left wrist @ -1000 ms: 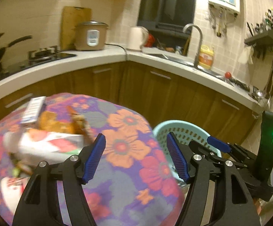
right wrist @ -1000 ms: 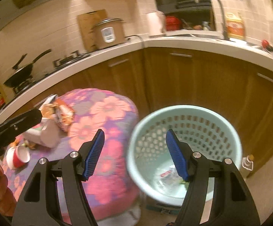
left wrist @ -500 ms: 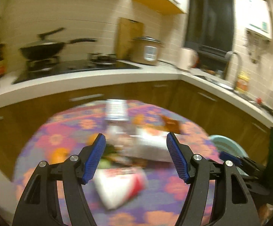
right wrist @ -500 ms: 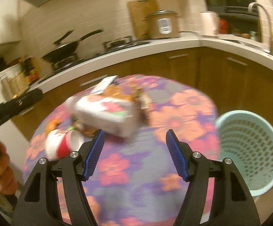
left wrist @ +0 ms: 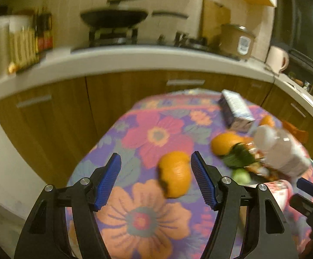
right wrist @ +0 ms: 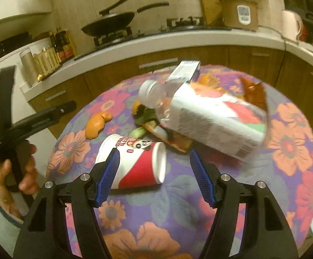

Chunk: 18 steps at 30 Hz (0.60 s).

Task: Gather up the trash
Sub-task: 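Grasp the orange peel with the left tool while the right tool grasps the paper cup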

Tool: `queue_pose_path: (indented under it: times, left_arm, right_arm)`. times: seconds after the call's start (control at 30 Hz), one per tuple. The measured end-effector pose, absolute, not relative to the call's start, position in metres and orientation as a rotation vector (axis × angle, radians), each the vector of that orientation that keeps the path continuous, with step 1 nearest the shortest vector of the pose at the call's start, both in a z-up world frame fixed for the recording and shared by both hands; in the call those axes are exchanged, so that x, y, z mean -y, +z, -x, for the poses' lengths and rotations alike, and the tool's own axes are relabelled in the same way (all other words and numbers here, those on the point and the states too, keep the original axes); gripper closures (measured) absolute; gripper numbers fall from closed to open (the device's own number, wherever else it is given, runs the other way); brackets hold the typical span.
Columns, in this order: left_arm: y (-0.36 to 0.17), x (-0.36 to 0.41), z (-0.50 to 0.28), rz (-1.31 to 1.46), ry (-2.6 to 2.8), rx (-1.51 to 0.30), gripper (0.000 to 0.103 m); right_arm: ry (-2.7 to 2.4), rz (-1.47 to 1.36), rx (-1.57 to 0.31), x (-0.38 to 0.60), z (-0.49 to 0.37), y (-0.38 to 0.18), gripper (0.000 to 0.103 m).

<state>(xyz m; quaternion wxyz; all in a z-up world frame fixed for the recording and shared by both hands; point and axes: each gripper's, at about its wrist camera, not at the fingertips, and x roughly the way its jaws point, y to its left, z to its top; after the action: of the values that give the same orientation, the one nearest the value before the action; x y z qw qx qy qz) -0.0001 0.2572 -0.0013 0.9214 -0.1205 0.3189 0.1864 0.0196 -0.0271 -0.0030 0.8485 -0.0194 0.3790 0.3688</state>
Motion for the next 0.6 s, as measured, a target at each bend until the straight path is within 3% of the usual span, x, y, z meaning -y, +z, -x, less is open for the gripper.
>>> queue_pose_path:
  times: [0.47, 0.6]
  left_arm:
    - [-0.03, -0.267, -0.031, 0.26, 0.297, -0.742, 0.037]
    - [-0.035, -0.263, -0.043, 0.235, 0.268, -0.778, 0.037]
  right_arm:
    - [0.992, 0.114, -0.885, -0.003, 0.028, -0.008, 0.041]
    - [0.96, 0.191, -0.826, 0.004, 0.038, -0.002, 0.041]
